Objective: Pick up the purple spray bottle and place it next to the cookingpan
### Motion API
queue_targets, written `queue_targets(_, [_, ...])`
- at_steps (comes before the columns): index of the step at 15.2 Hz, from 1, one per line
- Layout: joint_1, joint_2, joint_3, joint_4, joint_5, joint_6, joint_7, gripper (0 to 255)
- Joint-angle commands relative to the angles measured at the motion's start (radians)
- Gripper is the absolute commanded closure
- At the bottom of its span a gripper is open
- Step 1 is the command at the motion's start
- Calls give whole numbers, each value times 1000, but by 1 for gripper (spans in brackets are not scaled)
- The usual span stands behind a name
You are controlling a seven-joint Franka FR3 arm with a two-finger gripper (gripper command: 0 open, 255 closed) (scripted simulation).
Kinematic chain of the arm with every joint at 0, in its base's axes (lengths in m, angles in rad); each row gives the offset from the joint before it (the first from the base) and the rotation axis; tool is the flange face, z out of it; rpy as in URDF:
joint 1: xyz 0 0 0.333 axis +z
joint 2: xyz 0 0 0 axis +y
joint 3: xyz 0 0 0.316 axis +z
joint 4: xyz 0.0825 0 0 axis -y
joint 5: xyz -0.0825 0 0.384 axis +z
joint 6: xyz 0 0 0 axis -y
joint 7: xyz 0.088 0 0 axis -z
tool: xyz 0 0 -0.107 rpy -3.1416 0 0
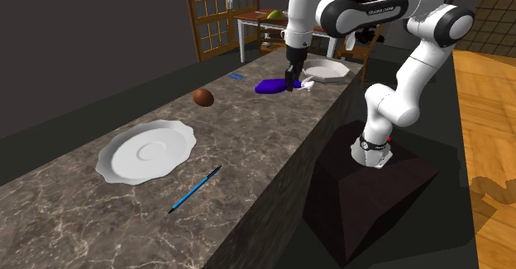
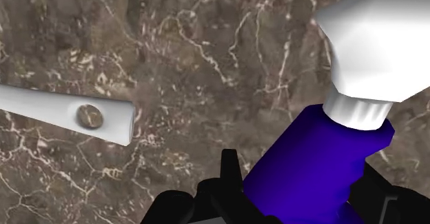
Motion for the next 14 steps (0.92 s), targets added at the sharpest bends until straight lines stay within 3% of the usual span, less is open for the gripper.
queue_targets(1, [-1,-4,-2,-33,-1,30,1,255])
queue_targets(14, [-3,-1,-8,-205,-7,204,13,255])
